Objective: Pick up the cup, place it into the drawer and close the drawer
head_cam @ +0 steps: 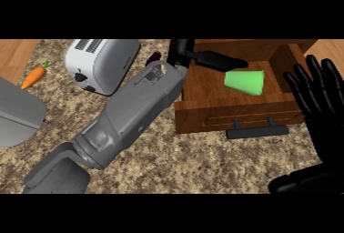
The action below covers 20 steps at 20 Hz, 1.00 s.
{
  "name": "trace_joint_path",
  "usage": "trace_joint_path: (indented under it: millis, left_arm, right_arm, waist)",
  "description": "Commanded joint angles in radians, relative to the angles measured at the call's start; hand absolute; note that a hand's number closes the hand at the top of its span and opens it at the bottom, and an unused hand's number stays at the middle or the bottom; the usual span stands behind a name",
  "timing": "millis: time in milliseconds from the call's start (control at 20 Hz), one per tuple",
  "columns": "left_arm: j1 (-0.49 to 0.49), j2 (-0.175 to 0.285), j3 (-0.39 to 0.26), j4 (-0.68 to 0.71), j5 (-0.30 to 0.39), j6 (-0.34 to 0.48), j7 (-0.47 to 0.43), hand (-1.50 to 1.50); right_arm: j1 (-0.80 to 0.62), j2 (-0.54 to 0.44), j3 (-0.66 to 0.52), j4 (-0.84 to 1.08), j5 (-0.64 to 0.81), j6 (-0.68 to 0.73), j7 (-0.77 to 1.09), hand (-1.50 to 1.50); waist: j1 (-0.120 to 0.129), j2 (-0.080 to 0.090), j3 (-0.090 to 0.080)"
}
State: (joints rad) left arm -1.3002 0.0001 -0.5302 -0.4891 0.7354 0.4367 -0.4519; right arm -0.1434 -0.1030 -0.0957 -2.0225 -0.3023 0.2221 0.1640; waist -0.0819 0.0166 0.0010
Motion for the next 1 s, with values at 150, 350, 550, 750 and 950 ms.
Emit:
trace_joint_path:
  millis: [150,350,550,750,950]
  left_arm:
    - [0.057,0.000,0.064,-0.096,0.036,-0.023,0.001,-1.50]
    - [0.058,0.053,0.110,-0.182,0.042,0.007,0.052,-1.50]
    - [0.249,0.123,0.099,-0.347,0.047,0.010,0.053,-1.50]
    - [0.363,0.248,0.110,-0.507,0.054,-0.012,0.122,-1.50]
    - [0.502,0.342,0.136,-0.674,0.060,-0.003,0.164,-1.50]
  right_arm:
    - [0.087,-0.070,-0.071,-0.050,-0.075,0.089,-0.015,1.50]
    - [0.084,-0.120,-0.028,-0.040,-0.002,0.142,-0.005,1.50]
    - [0.111,-0.168,-0.036,-0.062,0.074,0.175,-0.031,1.50]
    - [0.140,-0.162,0.042,-0.086,0.185,0.180,-0.025,1.50]
    - [0.083,-0.195,0.011,-0.011,0.221,0.182,-0.014,1.50]
  waist:
    - [0.068,-0.018,-0.001]
    - [0.087,-0.022,-0.001]
    - [0.111,-0.030,-0.001]
    - [0.117,-0.029,-0.001]
    - [0.115,-0.024,-0.001]
